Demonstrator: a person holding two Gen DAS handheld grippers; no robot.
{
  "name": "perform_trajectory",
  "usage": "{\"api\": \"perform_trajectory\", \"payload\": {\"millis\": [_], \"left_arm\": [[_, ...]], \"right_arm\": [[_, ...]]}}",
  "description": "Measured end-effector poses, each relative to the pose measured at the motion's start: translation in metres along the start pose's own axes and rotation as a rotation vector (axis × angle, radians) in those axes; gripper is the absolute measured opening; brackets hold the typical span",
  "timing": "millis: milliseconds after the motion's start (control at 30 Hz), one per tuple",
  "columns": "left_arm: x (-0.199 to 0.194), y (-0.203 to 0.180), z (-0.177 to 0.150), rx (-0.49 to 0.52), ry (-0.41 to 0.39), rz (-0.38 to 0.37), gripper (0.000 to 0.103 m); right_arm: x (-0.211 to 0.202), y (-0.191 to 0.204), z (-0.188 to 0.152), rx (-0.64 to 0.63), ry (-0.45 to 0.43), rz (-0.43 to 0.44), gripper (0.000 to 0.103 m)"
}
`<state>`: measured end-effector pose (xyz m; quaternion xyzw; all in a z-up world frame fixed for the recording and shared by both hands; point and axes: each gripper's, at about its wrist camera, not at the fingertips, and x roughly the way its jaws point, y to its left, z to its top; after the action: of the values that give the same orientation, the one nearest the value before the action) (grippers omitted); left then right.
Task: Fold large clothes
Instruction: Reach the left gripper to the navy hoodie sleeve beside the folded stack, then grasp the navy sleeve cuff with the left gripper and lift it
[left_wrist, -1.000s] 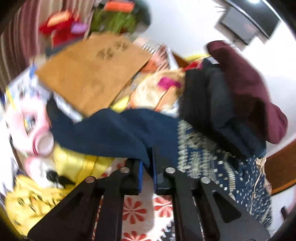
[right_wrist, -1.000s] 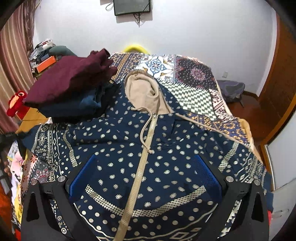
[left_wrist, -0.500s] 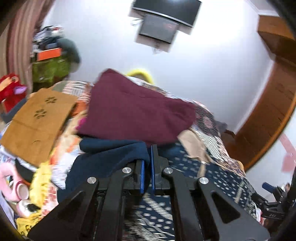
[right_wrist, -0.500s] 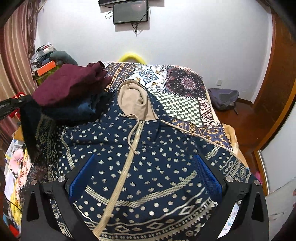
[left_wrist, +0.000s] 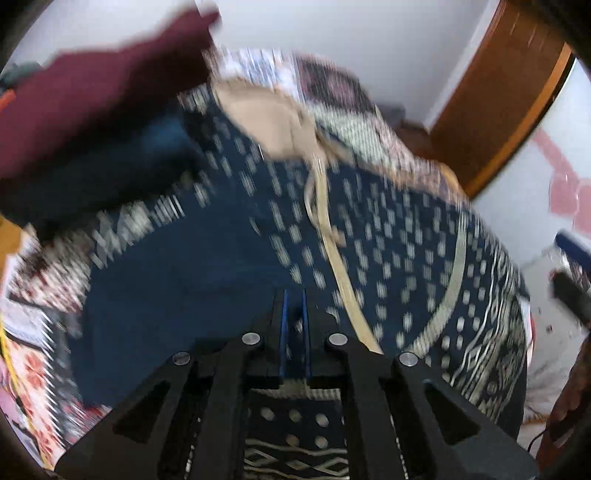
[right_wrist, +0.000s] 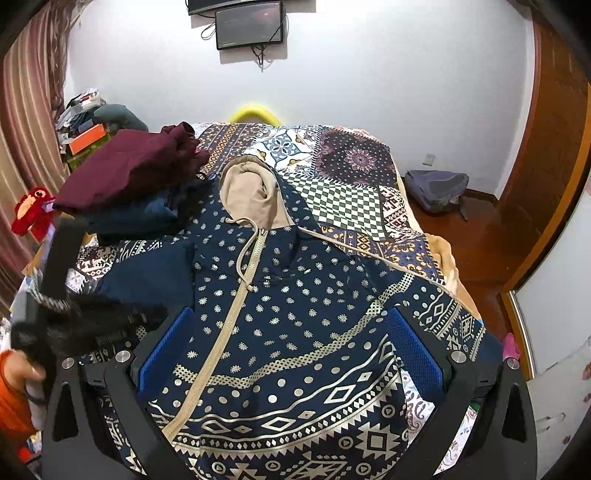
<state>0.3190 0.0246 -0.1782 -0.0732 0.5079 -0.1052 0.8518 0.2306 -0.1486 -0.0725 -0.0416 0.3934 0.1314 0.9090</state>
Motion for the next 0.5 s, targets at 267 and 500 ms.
{"api": "perform_trajectory", "payload": {"millis": [267,500], "left_arm": [[-0.016,0.016,-0.037,-0.059,0.025,-0.039,0.05],[-0.073,0.088,-0.044,-0.231,-0.108,0.01,0.063]], "right_arm": [[0.0,0.008,-0.001,-0.019,-0.006,-0.003,0.103],[0.008,0.019,0.002,-0.025,0.004,0.026,0.103]]}}
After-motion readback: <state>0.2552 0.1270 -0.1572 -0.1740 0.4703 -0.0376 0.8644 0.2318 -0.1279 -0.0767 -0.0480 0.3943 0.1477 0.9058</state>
